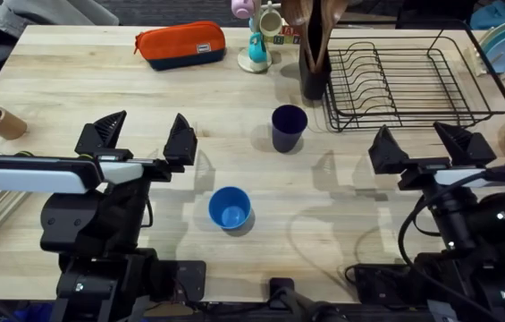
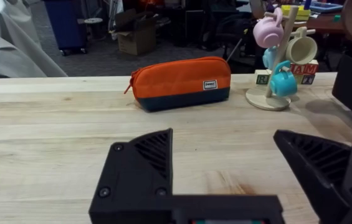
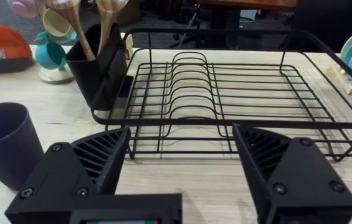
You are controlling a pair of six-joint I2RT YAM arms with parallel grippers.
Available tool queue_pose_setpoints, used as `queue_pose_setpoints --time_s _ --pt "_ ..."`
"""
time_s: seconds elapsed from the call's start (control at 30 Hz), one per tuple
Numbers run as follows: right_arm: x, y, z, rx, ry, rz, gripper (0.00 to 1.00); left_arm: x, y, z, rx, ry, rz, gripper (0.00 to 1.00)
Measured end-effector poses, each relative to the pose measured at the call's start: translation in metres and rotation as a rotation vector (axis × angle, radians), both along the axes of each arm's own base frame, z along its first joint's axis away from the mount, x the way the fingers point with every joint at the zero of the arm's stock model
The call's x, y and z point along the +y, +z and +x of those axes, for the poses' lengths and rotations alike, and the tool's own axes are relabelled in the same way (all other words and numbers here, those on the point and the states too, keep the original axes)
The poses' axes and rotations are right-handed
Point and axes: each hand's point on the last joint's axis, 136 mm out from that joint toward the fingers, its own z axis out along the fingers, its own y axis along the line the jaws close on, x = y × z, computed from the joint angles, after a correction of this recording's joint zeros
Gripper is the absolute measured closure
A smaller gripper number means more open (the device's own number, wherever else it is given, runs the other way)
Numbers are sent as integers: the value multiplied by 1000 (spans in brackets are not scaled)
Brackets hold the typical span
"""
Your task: Pick up the cup on the table and put them onto the rack.
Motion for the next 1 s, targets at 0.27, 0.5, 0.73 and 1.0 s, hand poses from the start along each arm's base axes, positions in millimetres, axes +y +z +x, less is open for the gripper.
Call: queue_pose_setpoints --time_s 0.27,0.5,0.73,1.0 --pt "0 -1 0 5 0 0 9 0 -1 0 4 0 0 8" --pt "-3 -1 0 3 -15 -3 9 2 -1 0 4 11 1 7" --pt "-2 -2 -2 29 -11 -2 9 2 -14 -3 81 12 4 7" --pt "-1 41 -25 95 -6 -2 9 5 58 -30 54 26 5 7"
